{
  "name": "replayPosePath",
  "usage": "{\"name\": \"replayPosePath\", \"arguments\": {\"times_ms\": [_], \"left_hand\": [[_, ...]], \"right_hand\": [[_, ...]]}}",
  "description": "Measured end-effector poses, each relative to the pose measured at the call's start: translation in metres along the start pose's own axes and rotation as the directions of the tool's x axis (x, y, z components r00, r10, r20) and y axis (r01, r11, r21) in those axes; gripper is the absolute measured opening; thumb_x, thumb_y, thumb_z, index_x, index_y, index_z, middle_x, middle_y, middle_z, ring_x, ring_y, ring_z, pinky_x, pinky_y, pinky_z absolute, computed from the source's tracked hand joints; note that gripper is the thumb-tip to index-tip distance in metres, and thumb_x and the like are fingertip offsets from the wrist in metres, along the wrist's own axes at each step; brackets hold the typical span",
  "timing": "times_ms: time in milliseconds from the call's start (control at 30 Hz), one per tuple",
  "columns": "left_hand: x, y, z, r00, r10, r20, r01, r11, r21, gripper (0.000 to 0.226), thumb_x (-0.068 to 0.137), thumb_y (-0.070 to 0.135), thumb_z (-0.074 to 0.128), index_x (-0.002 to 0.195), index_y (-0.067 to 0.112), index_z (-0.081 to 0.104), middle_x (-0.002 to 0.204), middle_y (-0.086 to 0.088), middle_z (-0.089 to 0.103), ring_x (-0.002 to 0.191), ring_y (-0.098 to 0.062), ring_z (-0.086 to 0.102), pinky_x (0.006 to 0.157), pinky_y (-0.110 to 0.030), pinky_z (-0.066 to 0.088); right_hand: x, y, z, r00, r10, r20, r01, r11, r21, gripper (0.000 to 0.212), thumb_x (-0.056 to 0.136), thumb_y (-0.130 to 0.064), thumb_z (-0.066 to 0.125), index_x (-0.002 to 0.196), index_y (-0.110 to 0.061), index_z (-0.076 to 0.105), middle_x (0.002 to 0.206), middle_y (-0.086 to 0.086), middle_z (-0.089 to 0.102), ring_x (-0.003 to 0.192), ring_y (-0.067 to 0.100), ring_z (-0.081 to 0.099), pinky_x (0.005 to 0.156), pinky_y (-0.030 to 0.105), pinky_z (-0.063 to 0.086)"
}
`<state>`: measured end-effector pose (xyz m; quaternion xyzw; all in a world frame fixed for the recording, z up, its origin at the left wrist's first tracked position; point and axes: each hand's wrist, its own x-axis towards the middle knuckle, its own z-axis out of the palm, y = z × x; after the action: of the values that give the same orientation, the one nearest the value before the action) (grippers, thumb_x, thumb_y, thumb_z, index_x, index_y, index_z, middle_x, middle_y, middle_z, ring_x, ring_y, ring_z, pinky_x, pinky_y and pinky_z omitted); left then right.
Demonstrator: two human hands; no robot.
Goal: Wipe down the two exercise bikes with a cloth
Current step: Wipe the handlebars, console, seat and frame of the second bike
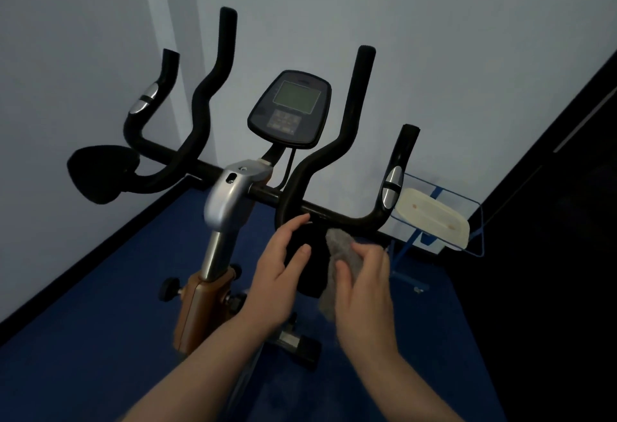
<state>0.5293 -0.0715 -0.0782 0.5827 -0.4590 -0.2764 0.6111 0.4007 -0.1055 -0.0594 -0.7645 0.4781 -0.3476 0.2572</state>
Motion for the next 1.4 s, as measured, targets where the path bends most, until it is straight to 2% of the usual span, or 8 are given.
{"name": "replayPosePath", "arguments": {"times_ms": [167, 333, 533, 700, 933, 1100, 1233, 1400], "left_hand": [[0.001, -0.003, 0.000, 1.000, 0.015, 0.005, -0.015, 1.000, 0.027, 0.041, 0.100, 0.004, 0.049, 0.137, 0.021, 0.048, 0.131, 0.009, 0.057, 0.122, -0.003, 0.053, 0.100, -0.018, 0.042], [-0.001, -0.003, 0.001, 1.000, 0.003, -0.009, -0.003, 1.000, 0.014, 0.042, 0.100, 0.006, 0.049, 0.137, 0.025, 0.048, 0.131, 0.007, 0.058, 0.123, -0.010, 0.054, 0.105, -0.039, 0.045], [-0.001, -0.003, 0.004, 0.999, 0.004, -0.038, -0.003, 1.000, 0.019, 0.041, 0.100, 0.004, 0.049, 0.137, 0.022, 0.048, 0.131, 0.007, 0.058, 0.123, -0.009, 0.054, 0.105, -0.037, 0.045], [-0.002, -0.002, 0.006, 0.998, -0.010, -0.060, 0.010, 1.000, -0.010, 0.041, 0.097, 0.018, 0.049, 0.137, 0.026, 0.048, 0.128, 0.005, 0.060, 0.121, -0.015, 0.056, 0.102, -0.045, 0.047], [-0.002, -0.004, 0.012, 0.994, -0.006, -0.109, 0.005, 1.000, -0.007, 0.038, 0.099, 0.011, 0.049, 0.134, 0.026, 0.050, 0.125, 0.011, 0.060, 0.118, -0.011, 0.057, 0.099, -0.031, 0.048], [-0.004, -0.003, 0.015, 0.988, -0.007, -0.152, 0.002, 0.999, -0.036, 0.034, 0.100, 0.016, 0.047, 0.133, 0.025, 0.051, 0.122, 0.010, 0.062, 0.115, -0.011, 0.059, 0.094, -0.024, 0.049], [-0.007, -0.003, 0.022, 0.967, 0.007, -0.255, -0.014, 1.000, -0.024, 0.032, 0.103, 0.016, 0.043, 0.133, 0.020, 0.053, 0.123, 0.006, 0.063, 0.118, -0.012, 0.058, 0.098, -0.028, 0.048], [-0.021, -0.002, 0.023, 0.872, 0.038, -0.488, -0.008, 0.998, 0.063, 0.027, 0.097, 0.021, 0.052, 0.120, 0.026, 0.065, 0.112, 0.013, 0.070, 0.107, -0.002, 0.064, 0.087, -0.014, 0.050]], "right_hand": [[0.039, -0.007, 0.001, 0.998, 0.040, 0.045, -0.039, 0.999, -0.022, 0.008, 0.100, -0.022, 0.046, 0.101, -0.023, 0.037, 0.108, -0.005, 0.040, 0.079, 0.002, 0.046, 0.067, 0.030, 0.044], [0.007, 0.004, -0.001, 0.998, -0.061, 0.029, 0.061, 0.998, 0.010, 0.010, 0.098, -0.035, 0.039, 0.105, -0.028, 0.037, 0.110, -0.008, 0.037, 0.091, -0.011, 0.045, 0.060, 0.015, 0.038], [0.064, -0.008, -0.002, 0.990, 0.000, 0.143, 0.002, 1.000, -0.016, 0.007, 0.102, -0.025, 0.042, 0.100, -0.020, 0.039, 0.107, -0.003, 0.043, 0.082, 0.012, 0.051, 0.072, 0.037, 0.048], [0.024, 0.009, -0.010, 0.982, -0.143, 0.126, 0.141, 0.990, 0.029, 0.006, 0.100, -0.030, 0.041, 0.097, -0.030, 0.036, 0.102, -0.012, 0.037, 0.083, -0.003, 0.049, 0.058, 0.015, 0.038], [0.065, -0.002, -0.004, 0.975, -0.079, 0.207, 0.081, 0.997, -0.005, 0.008, 0.103, -0.028, 0.039, 0.098, -0.022, 0.037, 0.102, -0.005, 0.044, 0.072, 0.005, 0.046, 0.061, 0.030, 0.040], [0.051, 0.015, -0.011, 0.949, -0.183, 0.258, 0.175, 0.983, 0.052, 0.009, 0.101, -0.028, 0.039, 0.094, -0.027, 0.034, 0.096, -0.012, 0.040, 0.071, 0.003, 0.048, 0.053, 0.021, 0.035], [0.092, 0.007, 0.000, 0.928, -0.155, 0.338, 0.152, 0.988, 0.034, 0.009, 0.102, -0.025, 0.041, 0.097, -0.018, 0.039, 0.095, -0.003, 0.047, 0.072, 0.003, 0.045, 0.056, 0.024, 0.034], [0.135, 0.002, -0.014, 0.918, -0.328, 0.223, 0.306, 0.943, 0.128, 0.007, 0.097, -0.029, 0.053, 0.093, -0.026, 0.049, 0.095, -0.010, 0.049, 0.080, -0.001, 0.048, 0.063, 0.014, 0.034]]}}
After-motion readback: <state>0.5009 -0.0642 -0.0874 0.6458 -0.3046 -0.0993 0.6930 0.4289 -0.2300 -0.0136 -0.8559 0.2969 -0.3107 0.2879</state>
